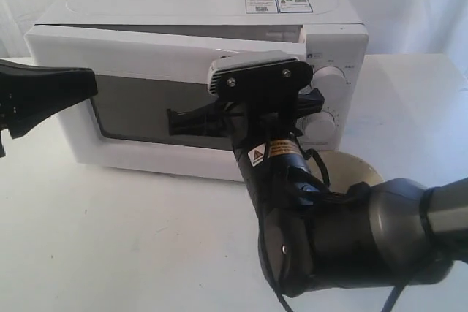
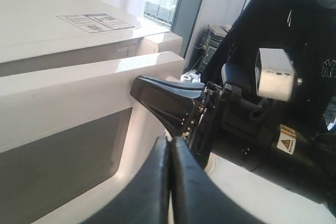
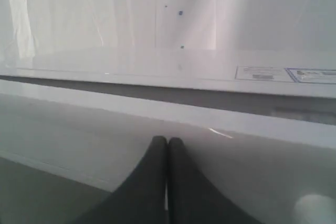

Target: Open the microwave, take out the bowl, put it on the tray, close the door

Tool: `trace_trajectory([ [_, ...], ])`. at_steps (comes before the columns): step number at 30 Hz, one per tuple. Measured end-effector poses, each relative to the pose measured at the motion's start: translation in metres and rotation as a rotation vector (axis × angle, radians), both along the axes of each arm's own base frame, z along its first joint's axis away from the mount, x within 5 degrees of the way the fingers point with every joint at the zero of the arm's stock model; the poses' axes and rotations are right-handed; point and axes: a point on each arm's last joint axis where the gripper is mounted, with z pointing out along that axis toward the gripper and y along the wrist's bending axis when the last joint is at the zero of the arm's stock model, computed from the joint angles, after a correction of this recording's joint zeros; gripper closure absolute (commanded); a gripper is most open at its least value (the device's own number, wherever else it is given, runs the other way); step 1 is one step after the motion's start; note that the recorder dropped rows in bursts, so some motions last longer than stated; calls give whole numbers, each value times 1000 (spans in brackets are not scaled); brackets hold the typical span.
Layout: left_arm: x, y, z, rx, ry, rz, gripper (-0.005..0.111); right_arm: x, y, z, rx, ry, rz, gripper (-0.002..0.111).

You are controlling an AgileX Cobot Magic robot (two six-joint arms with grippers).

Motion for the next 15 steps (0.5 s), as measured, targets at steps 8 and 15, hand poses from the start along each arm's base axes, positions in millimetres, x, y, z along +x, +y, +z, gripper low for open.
trace_trajectory([
  [8, 0, 0, 0, 0, 0, 0, 107, 9, 3, -16, -28, 30, -18, 108],
  [15, 0, 0, 0, 0, 0, 0, 107, 9, 4, -19, -36, 38, -19, 108],
])
